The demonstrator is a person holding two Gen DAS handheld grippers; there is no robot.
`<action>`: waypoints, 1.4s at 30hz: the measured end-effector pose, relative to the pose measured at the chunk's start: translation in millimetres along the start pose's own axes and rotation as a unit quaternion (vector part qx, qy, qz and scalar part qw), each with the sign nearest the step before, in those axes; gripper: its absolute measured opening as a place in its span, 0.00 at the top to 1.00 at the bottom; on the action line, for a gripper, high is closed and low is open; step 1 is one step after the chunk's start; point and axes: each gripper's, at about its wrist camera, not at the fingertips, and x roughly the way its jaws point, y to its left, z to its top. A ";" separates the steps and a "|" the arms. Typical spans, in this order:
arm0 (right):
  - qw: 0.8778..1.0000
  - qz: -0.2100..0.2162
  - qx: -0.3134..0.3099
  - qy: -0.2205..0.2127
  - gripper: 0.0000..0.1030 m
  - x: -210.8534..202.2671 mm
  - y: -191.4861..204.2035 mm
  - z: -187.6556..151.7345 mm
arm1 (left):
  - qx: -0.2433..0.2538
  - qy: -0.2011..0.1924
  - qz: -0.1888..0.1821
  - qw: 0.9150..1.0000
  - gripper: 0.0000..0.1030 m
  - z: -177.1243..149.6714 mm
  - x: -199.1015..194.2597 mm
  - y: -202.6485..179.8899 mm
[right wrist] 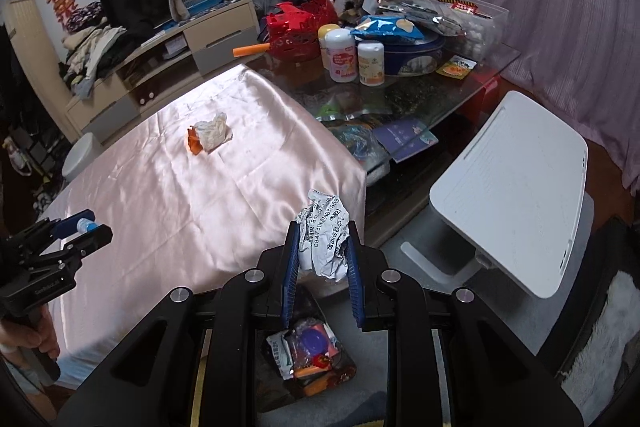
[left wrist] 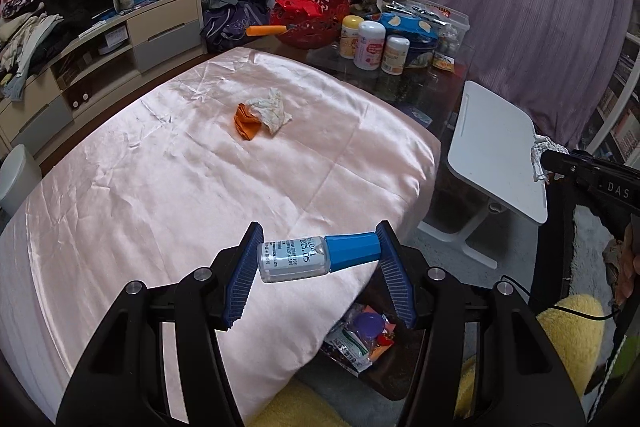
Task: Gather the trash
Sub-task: 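Carry the bottle into the bin with the left tool while the right tool drops the paper there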
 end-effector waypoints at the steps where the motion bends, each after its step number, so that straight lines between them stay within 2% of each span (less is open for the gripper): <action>1: 1.000 0.002 0.006 0.003 0.77 -0.6 -1.1 -8.5 | 0.002 0.005 -0.003 1.000 0.47 -6.4 1.0 -3.6; 7: 0.999 0.006 0.033 0.029 0.77 6.6 -2.9 -60.3 | 0.007 0.024 -0.025 0.999 0.47 -45.5 8.8 -21.6; 10: 0.998 0.012 0.043 0.046 0.77 16.4 -0.7 -81.6 | 0.026 0.032 -0.030 0.999 0.47 -69.5 17.3 -33.9; 15: 0.995 0.013 0.059 0.077 0.78 40.8 3.4 -113.3 | 0.039 0.067 -0.042 0.996 0.47 -109.4 46.7 -49.3; 22: 0.990 0.017 0.070 0.121 0.78 75.7 9.8 -143.8 | 0.036 0.113 -0.063 0.991 0.47 -138.2 85.5 -61.6; 29: 0.987 0.020 0.075 0.139 0.77 94.0 11.6 -152.1 | 0.024 0.150 -0.074 0.986 0.47 -150.9 116.7 -60.4; 39: 0.986 0.037 0.088 0.139 0.74 103.4 13.7 -144.7 | 0.024 0.148 -0.072 0.986 0.46 -144.8 120.1 -61.9; 41: 0.986 0.038 0.090 0.137 0.69 104.1 12.9 -142.1 | 0.024 0.145 -0.071 0.987 0.46 -142.7 119.6 -62.7; 42: 0.986 0.039 0.091 0.136 0.63 104.3 12.5 -140.8 | 0.025 0.144 -0.069 0.987 0.43 -141.7 119.1 -62.5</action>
